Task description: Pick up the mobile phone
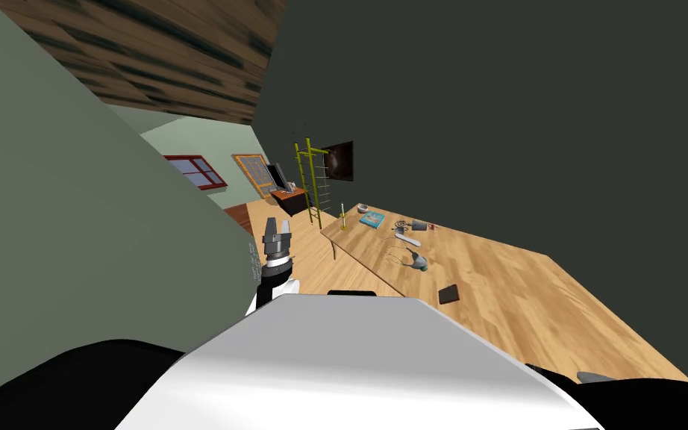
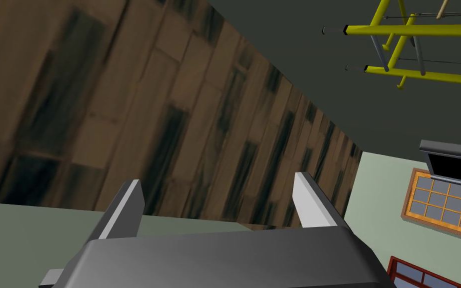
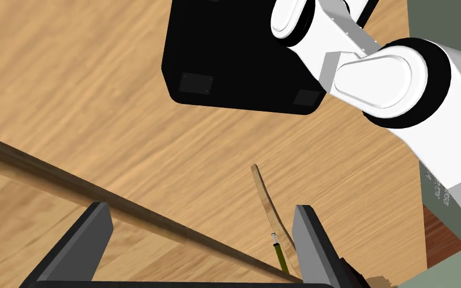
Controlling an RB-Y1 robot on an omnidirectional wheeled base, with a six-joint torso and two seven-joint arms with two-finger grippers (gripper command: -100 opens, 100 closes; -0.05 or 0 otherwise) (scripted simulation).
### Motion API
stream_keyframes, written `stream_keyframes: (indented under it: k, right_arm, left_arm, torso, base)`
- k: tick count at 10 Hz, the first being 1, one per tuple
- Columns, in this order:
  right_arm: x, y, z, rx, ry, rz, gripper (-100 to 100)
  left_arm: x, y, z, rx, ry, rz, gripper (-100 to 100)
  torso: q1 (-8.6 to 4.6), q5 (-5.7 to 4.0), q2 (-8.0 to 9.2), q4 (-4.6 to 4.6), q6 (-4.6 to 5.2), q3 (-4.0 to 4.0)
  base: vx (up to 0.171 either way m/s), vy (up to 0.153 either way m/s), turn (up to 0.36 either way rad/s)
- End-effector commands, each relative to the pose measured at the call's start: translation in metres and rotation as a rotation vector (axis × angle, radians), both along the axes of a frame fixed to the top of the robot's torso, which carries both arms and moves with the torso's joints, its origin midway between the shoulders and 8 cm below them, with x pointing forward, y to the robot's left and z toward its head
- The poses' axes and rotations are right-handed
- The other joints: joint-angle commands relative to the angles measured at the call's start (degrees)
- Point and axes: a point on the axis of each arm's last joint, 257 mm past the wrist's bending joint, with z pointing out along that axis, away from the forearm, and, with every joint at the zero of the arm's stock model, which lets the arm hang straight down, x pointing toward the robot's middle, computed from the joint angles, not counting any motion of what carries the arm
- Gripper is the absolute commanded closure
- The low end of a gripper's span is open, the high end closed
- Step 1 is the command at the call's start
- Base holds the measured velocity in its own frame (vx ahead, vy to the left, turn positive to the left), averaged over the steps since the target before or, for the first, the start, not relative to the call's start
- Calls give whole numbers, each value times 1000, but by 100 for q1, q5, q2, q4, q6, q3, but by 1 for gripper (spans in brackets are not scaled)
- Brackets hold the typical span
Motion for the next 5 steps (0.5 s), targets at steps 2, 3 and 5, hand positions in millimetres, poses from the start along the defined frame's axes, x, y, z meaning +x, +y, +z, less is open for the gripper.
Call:
stream_keyframes:
  k: [2,3,5]
  right_arm:
    - [-12,-44,11,-88,37,42,-100]
    - [-12,-47,13,-93,38,46,-100]
    - [-18,-97,31,-196,75,96,-100]
  left_arm:
    - [0,0,0,0,0,0,0]
    - [0,0,0,0,0,0,0]
    - [0,0,0,0,0,0,0]
  torso:
    - [-1,0,3,0,6,1]
    - [1,0,1,0,1,1]
    - [5,1,1,0,1,0]
  base:
    - [27,41,125]
    - [29,34,78]
    - [37,62,195]
